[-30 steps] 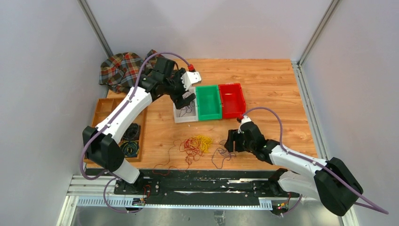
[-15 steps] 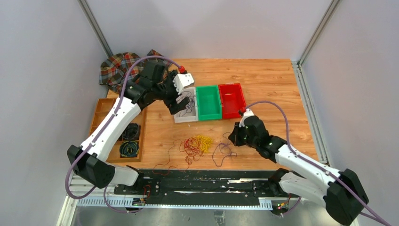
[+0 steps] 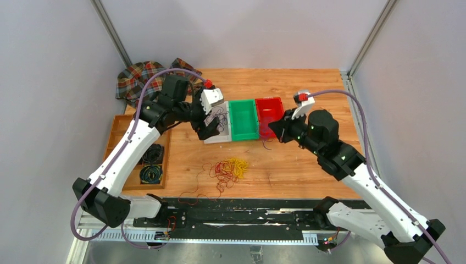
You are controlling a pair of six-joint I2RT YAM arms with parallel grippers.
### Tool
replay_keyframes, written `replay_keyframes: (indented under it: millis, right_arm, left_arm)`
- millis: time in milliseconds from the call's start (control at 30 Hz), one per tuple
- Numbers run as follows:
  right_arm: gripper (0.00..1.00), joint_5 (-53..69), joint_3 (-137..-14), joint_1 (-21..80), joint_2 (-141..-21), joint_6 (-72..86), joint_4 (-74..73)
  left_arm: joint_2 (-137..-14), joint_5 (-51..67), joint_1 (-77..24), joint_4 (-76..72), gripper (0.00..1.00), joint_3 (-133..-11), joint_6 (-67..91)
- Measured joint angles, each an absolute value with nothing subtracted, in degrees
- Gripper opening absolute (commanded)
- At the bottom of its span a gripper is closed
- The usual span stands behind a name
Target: Untangle the cables
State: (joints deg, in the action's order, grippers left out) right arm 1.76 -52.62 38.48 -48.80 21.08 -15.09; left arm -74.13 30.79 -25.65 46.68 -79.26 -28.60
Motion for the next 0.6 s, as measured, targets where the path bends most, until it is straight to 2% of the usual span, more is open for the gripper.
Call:
replay_keyframes:
  millis: [200,600]
  right_arm:
    - [0.01,1.5,-65.5,38.5,-57.5,19.1,-14.5]
    - [0.01,4.7,-85.5,38.5,-83.4,18.4,-6.7]
  left_arm:
    - [-71.8,29.6,-25.6,46.8,0.98,-78.6,-28.0]
    - [-64.2,15.6,-21.7,46.9,0.98,-78.6,-23.4]
